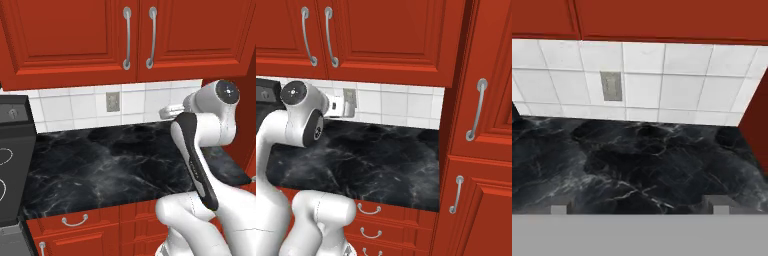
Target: The dining table condiment station is running low on shaker. Refill the condiment station by opening the cabinet and taking the shaker from the cabinet and placing it on the dining table.
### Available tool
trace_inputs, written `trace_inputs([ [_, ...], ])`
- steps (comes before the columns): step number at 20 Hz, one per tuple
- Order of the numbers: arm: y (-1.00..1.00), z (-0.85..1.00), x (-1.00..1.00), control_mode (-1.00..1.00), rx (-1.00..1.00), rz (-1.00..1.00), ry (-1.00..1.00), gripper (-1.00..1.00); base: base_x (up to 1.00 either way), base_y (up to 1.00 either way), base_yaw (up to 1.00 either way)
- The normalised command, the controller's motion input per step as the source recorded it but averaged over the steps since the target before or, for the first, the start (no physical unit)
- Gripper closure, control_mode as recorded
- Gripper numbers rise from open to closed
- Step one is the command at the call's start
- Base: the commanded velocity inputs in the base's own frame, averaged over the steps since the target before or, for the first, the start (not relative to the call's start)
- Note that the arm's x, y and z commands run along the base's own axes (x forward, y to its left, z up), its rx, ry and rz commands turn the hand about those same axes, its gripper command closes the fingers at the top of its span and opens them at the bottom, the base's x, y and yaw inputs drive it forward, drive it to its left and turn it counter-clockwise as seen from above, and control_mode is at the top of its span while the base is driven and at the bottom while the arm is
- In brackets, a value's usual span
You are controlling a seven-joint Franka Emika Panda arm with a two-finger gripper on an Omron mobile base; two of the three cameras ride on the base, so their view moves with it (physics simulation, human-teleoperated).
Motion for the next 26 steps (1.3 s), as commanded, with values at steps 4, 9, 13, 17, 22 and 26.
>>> trace_inputs([
  [4, 0.43, 0.52, -0.24, -1.00, 0.00, 0.00, -0.40, -1.00, 0.00, 0.00, 0.00],
  [9, 0.44, 0.67, -0.11, -1.00, 0.00, 0.00, -0.26, -1.00, 0.00, 0.00, 0.00],
  [13, 0.49, 0.75, 0.00, -1.00, 0.00, 0.00, -0.12, -1.00, 0.00, 0.00, 0.00],
  [17, 0.38, 0.80, 0.00, -1.00, 0.00, 0.00, -0.02, -1.00, 0.00, 0.00, 0.00],
  [22, 0.35, 0.79, 0.00, -1.00, 0.00, 0.00, 0.00, -1.00, 0.00, 0.00, 0.00],
  [26, 0.33, 0.56, 0.00, -1.00, 0.00, 0.00, 0.00, -1.00, 0.00, 0.00, 0.00],
])
